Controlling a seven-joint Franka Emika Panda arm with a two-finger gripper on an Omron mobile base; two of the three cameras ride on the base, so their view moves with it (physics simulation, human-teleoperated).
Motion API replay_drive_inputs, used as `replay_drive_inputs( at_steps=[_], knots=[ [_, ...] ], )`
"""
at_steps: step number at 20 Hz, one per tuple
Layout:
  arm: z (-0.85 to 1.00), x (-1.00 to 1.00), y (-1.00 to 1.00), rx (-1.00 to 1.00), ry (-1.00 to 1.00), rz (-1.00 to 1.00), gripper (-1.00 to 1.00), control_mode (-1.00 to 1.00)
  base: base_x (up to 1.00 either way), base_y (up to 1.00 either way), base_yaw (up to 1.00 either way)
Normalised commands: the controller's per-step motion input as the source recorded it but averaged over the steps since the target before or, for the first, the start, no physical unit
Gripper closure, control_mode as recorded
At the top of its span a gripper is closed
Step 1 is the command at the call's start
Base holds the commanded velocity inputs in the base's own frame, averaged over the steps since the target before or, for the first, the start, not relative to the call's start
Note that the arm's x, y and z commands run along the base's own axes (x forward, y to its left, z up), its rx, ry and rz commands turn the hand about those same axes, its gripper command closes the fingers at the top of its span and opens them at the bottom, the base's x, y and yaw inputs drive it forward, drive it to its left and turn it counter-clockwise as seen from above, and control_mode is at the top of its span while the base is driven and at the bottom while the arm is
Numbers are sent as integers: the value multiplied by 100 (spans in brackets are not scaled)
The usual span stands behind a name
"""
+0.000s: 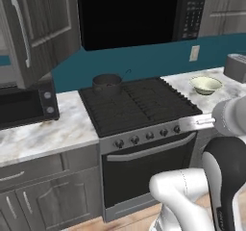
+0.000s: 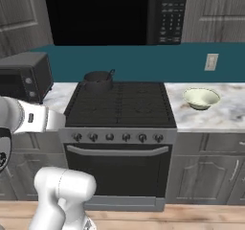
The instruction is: Open the cabinet and move the ladle to the pot. Then close the cabinet.
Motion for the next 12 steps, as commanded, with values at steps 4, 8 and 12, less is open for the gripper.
replay_drive_inputs(
  at_steps=[4, 8, 12],
  knots=[
    [0, 0, 0, 0, 0, 0, -100, 100, -31, 41, 2],
    [0, 0, 0, 0, 0, 0, -100, 100, -41, 65, 3],
    [0, 0, 0, 0, 0, 0, -100, 100, -39, 76, 1]
  ],
)
